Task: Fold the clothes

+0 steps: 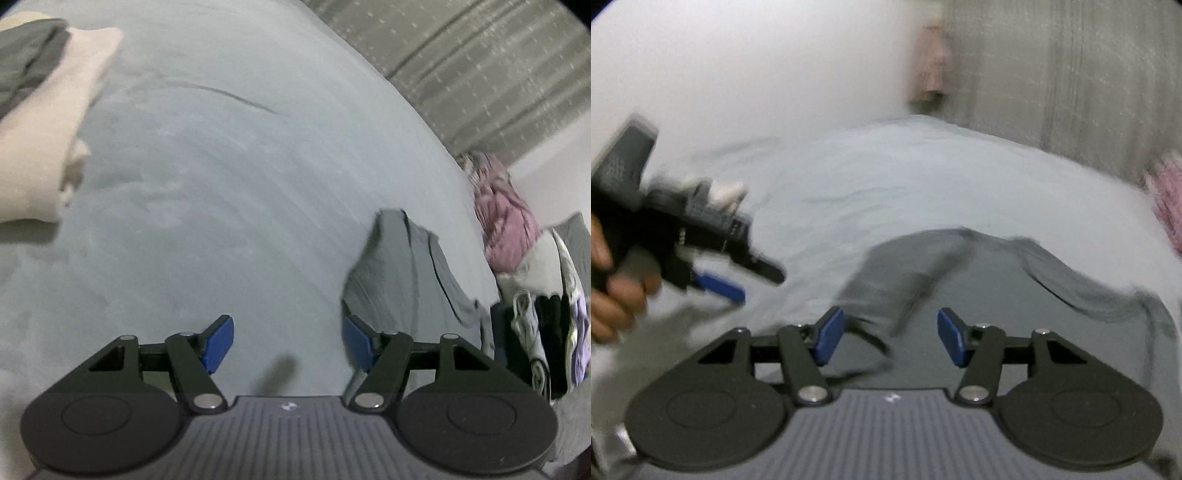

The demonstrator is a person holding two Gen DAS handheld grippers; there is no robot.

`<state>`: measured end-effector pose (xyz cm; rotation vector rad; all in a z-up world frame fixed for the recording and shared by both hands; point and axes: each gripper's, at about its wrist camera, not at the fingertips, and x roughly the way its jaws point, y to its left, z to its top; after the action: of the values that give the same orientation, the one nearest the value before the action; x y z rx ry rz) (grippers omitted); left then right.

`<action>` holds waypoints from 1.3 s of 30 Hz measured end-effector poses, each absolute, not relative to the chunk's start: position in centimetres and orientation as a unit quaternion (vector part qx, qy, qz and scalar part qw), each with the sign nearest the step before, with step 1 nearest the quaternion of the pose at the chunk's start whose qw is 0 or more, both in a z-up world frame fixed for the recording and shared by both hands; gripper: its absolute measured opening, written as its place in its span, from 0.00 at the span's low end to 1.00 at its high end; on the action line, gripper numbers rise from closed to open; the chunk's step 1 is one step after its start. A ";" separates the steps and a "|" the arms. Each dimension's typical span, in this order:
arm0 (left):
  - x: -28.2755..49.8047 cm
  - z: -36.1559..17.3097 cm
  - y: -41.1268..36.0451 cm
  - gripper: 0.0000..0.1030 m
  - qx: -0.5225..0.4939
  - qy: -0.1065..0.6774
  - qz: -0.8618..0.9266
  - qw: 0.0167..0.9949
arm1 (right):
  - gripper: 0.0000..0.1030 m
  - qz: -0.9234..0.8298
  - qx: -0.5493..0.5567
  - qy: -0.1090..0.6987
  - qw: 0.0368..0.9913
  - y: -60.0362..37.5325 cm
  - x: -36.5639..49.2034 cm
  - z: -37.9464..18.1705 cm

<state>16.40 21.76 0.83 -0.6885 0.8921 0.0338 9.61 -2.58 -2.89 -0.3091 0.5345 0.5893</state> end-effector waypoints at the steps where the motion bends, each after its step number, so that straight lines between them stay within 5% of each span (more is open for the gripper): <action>1: 16.4 1.0 22.0 0.65 -0.323 0.422 0.012 0.847 | 0.55 0.293 -0.178 0.252 0.905 -1.3 9.9 -3.6; 5: 16.3 1.4 22.5 0.65 -0.306 0.422 0.002 0.853 | 0.45 0.305 -0.264 0.234 0.884 2.5 11.3 -5.9; 7: 16.2 1.5 22.9 0.65 -0.300 0.422 0.000 0.856 | 0.10 0.298 -0.279 0.241 0.881 2.9 12.4 -6.7; 9: 16.1 1.3 23.2 0.65 -0.296 0.425 0.000 0.855 | 0.06 0.282 -0.233 0.256 0.895 1.4 13.9 -6.6; 14: 15.8 1.3 22.7 0.64 -0.264 0.432 -0.036 0.862 | 0.04 0.172 0.174 0.320 0.915 -12.6 17.0 -6.8; 19: 14.8 1.7 19.0 0.64 -0.191 0.437 -0.122 0.870 | 0.07 0.105 0.294 0.349 0.883 -21.0 16.2 -9.2; 20: 14.7 1.7 18.2 0.64 -0.177 0.439 -0.132 0.871 | 0.13 0.099 0.298 0.347 0.884 -21.9 15.9 -9.2; 22: 14.1 1.4 15.8 0.64 -0.134 0.445 -0.159 0.871 | 0.44 0.092 0.263 0.331 0.902 -21.7 15.4 -7.9; 26: 12.8 0.5 12.6 0.64 -0.067 0.458 -0.185 0.867 | 0.67 0.119 0.160 0.311 0.929 -19.0 16.4 -5.7; 36: 9.2 -1.4 8.8 0.63 0.077 0.449 -0.185 0.871 | 0.66 0.099 0.096 0.326 0.935 -16.1 23.7 -8.7; 38: 8.6 -1.5 8.5 0.57 0.096 0.444 -0.188 0.871 | 0.49 0.113 0.072 0.321 0.937 -14.8 23.8 -8.8; 39: 8.5 -1.4 8.7 0.43 0.091 0.445 -0.194 0.869 | 0.33 0.118 0.061 0.319 0.938 -14.3 23.8 -8.5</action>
<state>8.54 8.70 -1.44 0.1902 0.9313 -0.4064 23.85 -14.30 -8.49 0.1244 0.6520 0.2405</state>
